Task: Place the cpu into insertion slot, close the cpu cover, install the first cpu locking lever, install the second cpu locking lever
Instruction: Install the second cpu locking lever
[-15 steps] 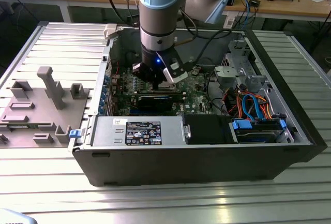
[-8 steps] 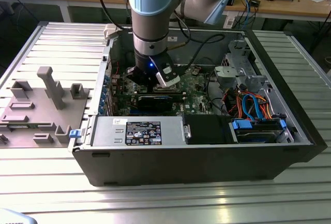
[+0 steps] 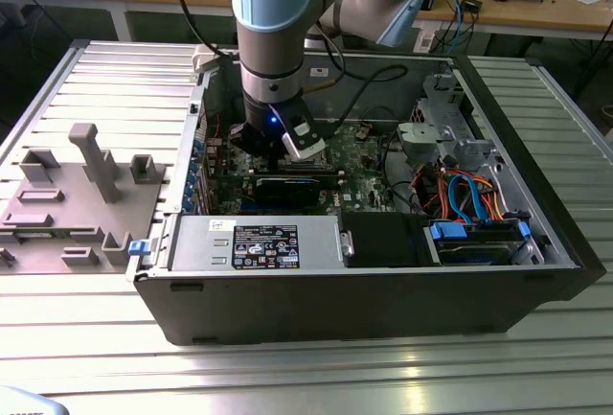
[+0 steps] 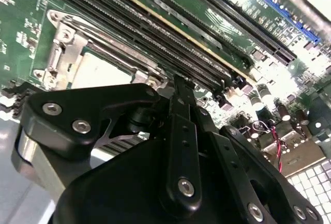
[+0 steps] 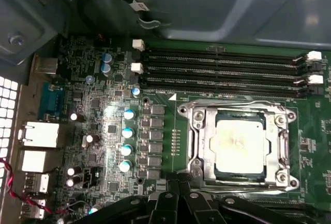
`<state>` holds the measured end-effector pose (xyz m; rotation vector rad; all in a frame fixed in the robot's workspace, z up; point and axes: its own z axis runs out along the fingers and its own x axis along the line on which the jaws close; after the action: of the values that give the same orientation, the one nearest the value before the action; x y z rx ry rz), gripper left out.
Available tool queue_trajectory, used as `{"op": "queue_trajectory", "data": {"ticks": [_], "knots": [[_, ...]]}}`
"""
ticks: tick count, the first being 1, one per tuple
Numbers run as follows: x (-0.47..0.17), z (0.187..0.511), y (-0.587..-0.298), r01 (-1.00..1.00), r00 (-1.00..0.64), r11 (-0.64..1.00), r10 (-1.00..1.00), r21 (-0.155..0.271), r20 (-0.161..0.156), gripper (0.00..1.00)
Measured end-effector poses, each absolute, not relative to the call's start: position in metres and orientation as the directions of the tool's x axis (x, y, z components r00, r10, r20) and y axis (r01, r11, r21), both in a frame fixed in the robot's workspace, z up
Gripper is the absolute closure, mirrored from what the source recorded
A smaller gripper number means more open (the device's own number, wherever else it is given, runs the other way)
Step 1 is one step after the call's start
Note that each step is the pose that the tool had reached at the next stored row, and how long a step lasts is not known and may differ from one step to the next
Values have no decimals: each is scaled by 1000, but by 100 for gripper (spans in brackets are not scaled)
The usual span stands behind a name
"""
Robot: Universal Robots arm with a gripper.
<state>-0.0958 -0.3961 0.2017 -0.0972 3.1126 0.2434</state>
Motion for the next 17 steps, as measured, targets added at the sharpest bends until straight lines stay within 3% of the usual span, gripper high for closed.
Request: {"op": "queue_trajectory", "data": {"ticks": [4, 9, 17], "knots": [[-96, 201, -393, -77, -997, 986, -74, 151, -23, 89], [-96, 201, -393, -78, -997, 990, -77, 115, -20, 89], [-82, 207, -391, -79, -997, 990, -77, 113, -19, 89]]}}
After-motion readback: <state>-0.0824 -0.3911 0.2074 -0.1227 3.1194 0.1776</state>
